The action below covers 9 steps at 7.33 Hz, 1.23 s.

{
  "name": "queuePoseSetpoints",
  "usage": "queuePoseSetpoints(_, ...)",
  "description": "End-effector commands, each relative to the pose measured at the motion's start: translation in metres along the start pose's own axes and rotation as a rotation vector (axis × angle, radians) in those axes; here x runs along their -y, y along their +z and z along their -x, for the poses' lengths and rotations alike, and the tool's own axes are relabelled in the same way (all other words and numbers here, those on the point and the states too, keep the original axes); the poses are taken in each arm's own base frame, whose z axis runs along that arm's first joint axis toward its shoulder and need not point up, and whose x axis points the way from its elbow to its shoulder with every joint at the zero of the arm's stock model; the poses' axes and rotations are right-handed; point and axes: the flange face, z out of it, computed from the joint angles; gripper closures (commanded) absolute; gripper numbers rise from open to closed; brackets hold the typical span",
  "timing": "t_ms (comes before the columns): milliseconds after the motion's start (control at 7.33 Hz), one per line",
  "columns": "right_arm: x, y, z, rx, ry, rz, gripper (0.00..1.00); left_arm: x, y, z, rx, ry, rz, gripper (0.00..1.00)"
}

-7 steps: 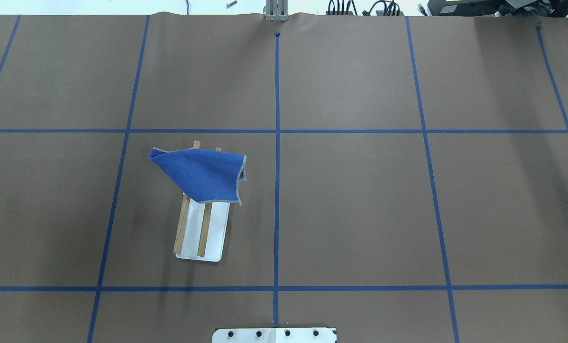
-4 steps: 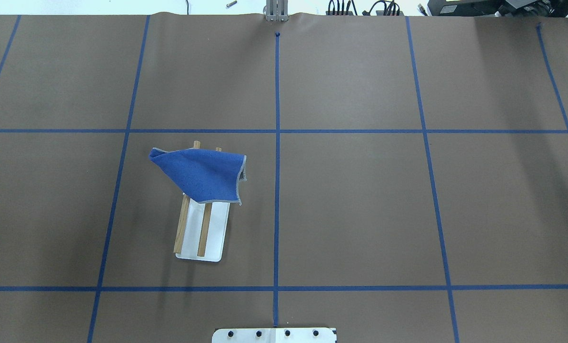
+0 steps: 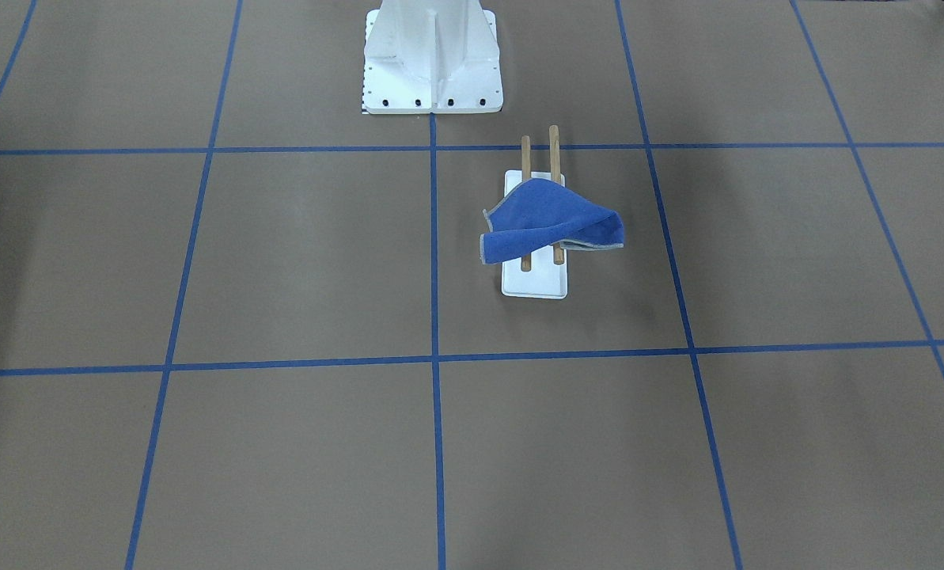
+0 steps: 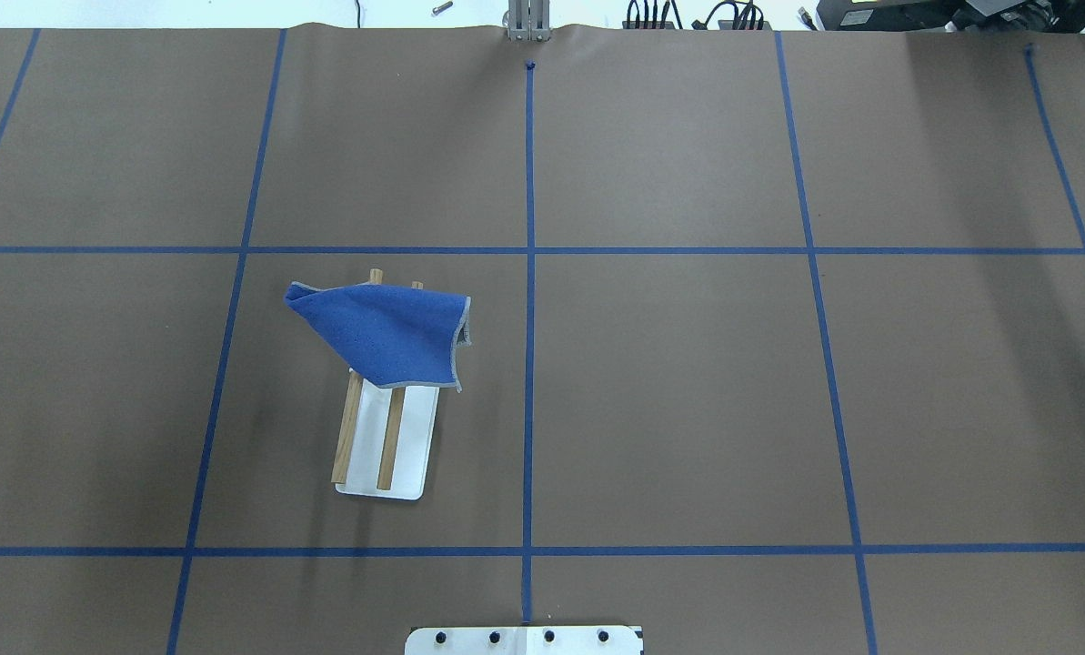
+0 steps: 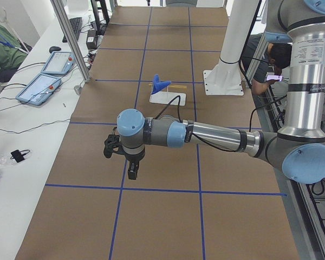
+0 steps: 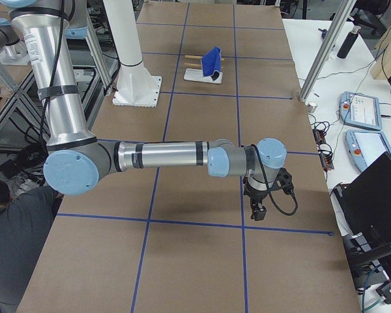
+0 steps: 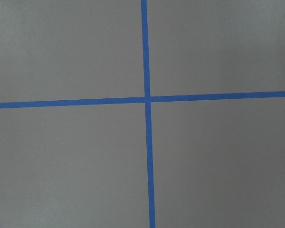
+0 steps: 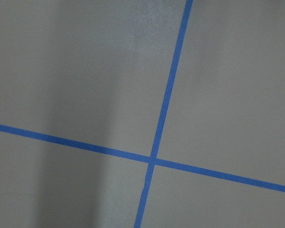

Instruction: Hang towel on rack

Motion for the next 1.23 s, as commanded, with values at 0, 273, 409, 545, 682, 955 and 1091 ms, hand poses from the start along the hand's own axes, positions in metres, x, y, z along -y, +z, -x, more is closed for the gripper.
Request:
queuePoseSetpoints(0,0.0,-0.001,0.001,0.001,0.001,-0.002,0.0,-0.002,-0.006,-0.005,0.001,0.023,-0.025,0.02)
queuePoseSetpoints(273,-0.001,0.0,0.0,0.001,0.003,-0.001,0.0,-0.007,-0.002,-0.001,0.003,0.008,-0.016,0.02)
queuePoseSetpoints(409,-0.001,0.0,0.0,0.0,0.003,0.0,0.0,-0.01,0.0,0.001,0.003,0.007,-0.012,0.02)
queuePoseSetpoints(545,-0.001,0.0,0.0,0.002,0.004,0.0,0.0,-0.011,-0.001,0.0,0.003,0.007,-0.014,0.02)
queuePoseSetpoints(682,-0.004,0.002,-0.001,0.002,0.009,0.001,0.0,-0.011,-0.002,0.0,0.003,0.007,-0.015,0.02)
queuePoseSetpoints(955,-0.004,0.001,0.0,0.002,0.018,0.0,0.0,-0.013,-0.001,0.0,0.001,0.005,-0.013,0.02)
queuePoseSetpoints(1091,-0.004,0.0,0.001,0.003,0.025,-0.002,0.0,-0.014,-0.001,0.001,0.001,0.003,-0.012,0.02)
